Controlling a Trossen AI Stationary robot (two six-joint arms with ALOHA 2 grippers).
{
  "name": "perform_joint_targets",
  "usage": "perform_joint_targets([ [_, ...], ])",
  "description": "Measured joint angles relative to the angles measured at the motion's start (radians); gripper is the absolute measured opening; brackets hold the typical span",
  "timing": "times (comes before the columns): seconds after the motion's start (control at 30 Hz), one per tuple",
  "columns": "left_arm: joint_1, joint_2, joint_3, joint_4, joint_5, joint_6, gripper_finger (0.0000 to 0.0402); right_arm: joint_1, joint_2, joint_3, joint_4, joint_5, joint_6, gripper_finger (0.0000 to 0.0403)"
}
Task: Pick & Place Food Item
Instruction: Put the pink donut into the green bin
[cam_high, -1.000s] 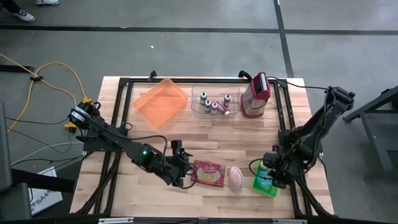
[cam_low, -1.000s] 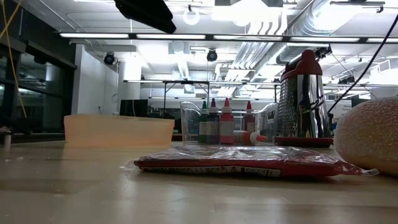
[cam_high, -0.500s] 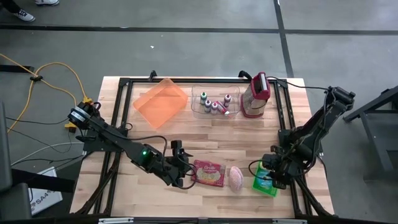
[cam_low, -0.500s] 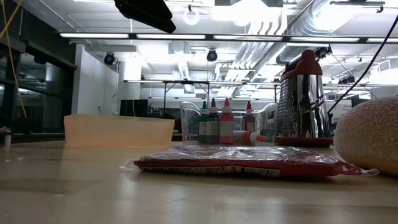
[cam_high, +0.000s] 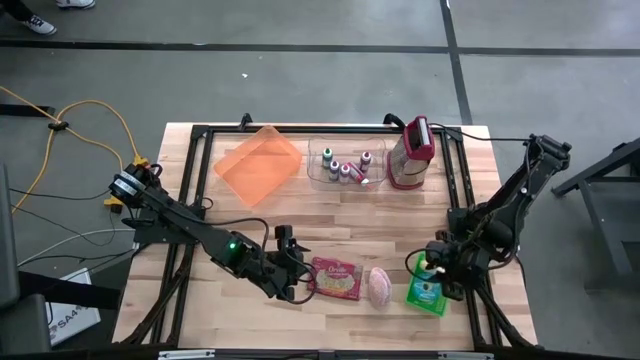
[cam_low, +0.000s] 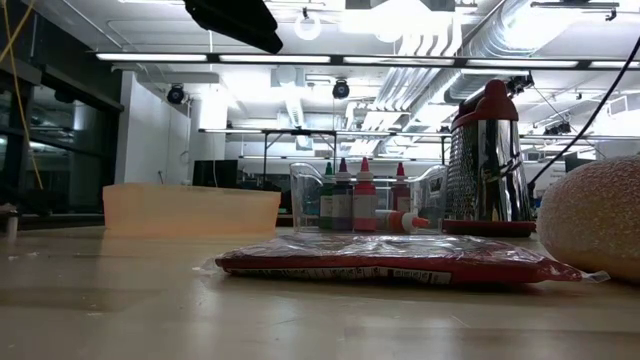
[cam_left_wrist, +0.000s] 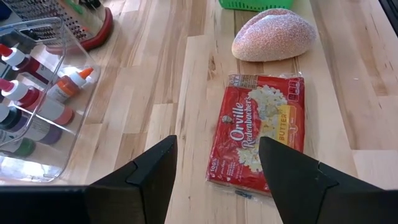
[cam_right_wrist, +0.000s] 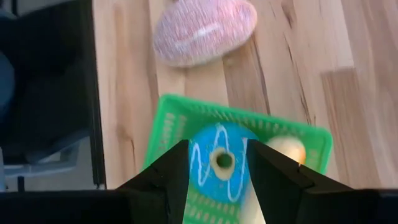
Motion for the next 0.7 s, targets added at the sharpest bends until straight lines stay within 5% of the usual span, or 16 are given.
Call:
perform_joint_targets([
  [0.37, 0.003, 0.0, 0.0, 0.0, 0.0, 0.0, 0.0218, -0.002, 0.0, 0.0, 0.296, 0.176, -0.247, 0.0148],
  [0.7, 0.003, 0.0, 0.0, 0.009, 0.001, 0.0, 0.0218, -0.151, 0.079, 0.0, 0.595, 0.073, -0.508, 0.0148],
])
